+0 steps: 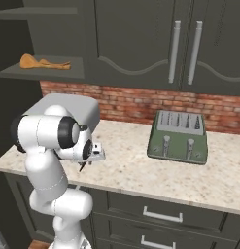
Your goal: Organize the utensils by type. Pick up the wooden spoons from the counter and place them in the open cabinet. Then pick up the metallic utensils from the counter and place them in the open drawer.
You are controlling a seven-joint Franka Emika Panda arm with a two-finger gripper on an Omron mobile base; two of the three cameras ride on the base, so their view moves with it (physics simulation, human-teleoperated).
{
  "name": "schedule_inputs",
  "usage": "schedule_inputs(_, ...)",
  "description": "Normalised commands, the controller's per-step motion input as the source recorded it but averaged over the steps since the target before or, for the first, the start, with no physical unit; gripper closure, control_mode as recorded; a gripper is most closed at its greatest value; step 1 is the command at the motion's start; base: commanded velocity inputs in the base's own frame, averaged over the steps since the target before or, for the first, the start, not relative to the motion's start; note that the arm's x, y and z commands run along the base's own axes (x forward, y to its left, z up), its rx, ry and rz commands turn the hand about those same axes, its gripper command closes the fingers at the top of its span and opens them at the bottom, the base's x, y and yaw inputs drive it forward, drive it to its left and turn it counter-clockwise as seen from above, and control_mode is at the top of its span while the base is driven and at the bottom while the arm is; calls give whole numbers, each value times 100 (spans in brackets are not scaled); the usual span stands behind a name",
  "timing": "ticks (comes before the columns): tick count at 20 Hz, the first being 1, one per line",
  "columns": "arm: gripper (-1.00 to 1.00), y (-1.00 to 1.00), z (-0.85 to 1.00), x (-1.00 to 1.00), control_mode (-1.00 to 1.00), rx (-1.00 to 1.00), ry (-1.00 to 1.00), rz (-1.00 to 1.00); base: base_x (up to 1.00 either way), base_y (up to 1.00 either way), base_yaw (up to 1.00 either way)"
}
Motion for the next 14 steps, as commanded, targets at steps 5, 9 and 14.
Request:
schedule_inputs(5, 100, 0, -18, -27, -100, 2, -9, 1, 0, 0, 0)
schedule_inputs(9, 100, 0, -4, -11, -100, 1, -7, 0, 0, 0, 0)
schedule_inputs(14, 100, 0, 2, -2, -100, 6, 0, 0, 0, 0, 0)
